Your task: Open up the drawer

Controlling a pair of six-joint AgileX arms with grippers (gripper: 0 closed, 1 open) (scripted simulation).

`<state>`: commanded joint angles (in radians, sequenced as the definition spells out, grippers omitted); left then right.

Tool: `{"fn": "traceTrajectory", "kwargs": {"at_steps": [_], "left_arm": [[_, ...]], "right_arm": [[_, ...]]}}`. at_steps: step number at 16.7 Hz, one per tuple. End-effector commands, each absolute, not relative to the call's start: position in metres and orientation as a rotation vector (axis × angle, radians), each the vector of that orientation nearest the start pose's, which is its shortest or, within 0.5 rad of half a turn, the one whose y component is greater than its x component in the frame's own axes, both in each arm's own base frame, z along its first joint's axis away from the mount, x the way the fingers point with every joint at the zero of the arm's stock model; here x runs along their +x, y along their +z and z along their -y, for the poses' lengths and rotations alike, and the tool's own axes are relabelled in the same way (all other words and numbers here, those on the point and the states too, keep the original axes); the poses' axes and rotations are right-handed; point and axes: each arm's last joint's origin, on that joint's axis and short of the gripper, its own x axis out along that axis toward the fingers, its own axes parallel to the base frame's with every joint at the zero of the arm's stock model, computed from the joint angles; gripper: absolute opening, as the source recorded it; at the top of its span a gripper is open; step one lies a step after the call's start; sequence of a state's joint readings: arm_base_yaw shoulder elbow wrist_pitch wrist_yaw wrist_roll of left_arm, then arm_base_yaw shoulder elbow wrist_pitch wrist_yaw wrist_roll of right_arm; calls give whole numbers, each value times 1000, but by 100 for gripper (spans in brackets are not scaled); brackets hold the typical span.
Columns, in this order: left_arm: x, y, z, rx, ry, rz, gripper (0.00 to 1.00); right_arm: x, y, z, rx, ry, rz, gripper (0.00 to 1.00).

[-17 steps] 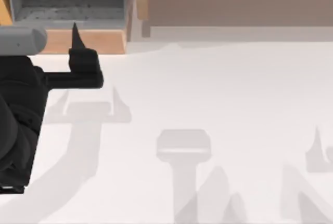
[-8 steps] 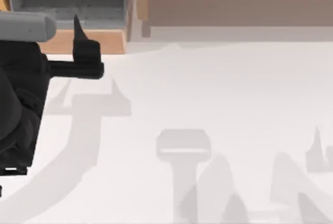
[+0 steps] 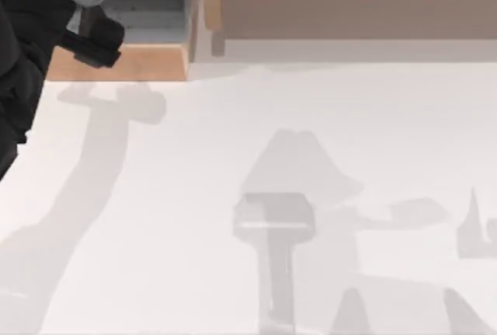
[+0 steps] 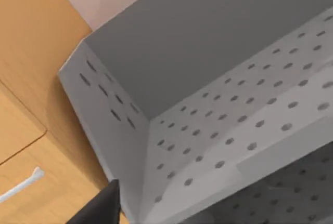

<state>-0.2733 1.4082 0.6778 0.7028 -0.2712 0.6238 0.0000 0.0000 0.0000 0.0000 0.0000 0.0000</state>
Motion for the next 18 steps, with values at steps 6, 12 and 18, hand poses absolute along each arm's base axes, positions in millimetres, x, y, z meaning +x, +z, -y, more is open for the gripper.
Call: {"fn": "traceTrajectory", "kwargs": {"at_steps": [6, 12, 18], "left_arm": [[382, 183, -27, 1079, -21, -31, 100], [409, 118, -136, 1453, -21, 1, 100], [408, 95, -171, 1571, -16, 16, 100]], "right_arm": [[106, 160, 1, 0, 0, 0, 100], [106, 160, 1, 0, 0, 0, 100], [106, 160, 1, 0, 0, 0, 100]]}}
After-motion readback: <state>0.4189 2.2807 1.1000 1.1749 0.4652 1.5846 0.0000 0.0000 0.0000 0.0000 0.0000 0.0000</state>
